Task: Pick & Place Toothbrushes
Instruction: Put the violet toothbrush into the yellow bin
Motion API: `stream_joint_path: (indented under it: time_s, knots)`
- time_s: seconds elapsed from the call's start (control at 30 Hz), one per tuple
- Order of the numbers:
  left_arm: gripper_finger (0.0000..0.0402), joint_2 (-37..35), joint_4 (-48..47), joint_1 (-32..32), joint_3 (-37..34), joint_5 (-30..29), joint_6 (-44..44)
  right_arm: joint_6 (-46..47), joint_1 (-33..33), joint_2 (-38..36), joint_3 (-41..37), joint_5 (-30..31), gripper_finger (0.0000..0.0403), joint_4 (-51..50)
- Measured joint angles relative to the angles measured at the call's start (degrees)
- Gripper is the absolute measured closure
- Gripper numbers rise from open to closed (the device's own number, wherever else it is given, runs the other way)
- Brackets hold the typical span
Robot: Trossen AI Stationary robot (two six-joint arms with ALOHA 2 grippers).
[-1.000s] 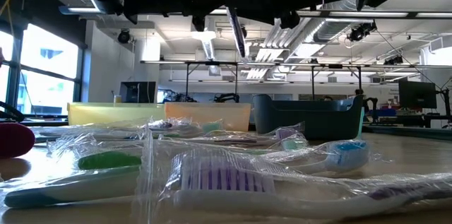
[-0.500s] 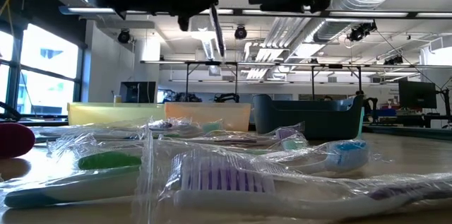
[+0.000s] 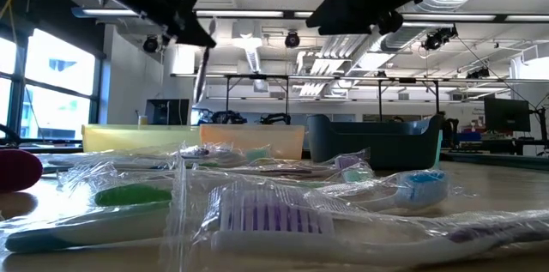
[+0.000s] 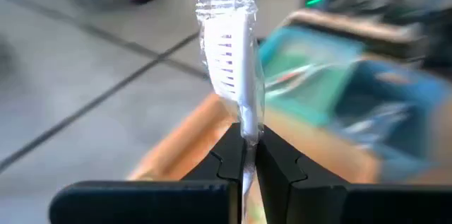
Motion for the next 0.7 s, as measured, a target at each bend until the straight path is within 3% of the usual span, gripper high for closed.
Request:
stream_joint_path:
  time_s: [0.17,0.3,0.53,0.7]
  knots:
    - [0.0387,-0.78,-5.24,0.70,0.00,-12.42,4.05,0.06,-1.02,0.00,0.00,-2.51,0.0218,0.00]
    - [0.0387,-0.67,-7.53,1.41,0.00,-18.64,7.63,0.06,-1.16,0.00,0.00,-2.61,0.0224,0.00]
    - [0.0387,1.51,-9.95,6.07,0.04,-18.90,8.02,0.06,-1.16,0.00,0.00,-2.61,0.0227,0.04]
    - [0.0387,4.88,-10.95,9.45,0.04,-13.90,7.61,0.06,-1.16,0.00,0.00,-2.55,0.0227,0.07]
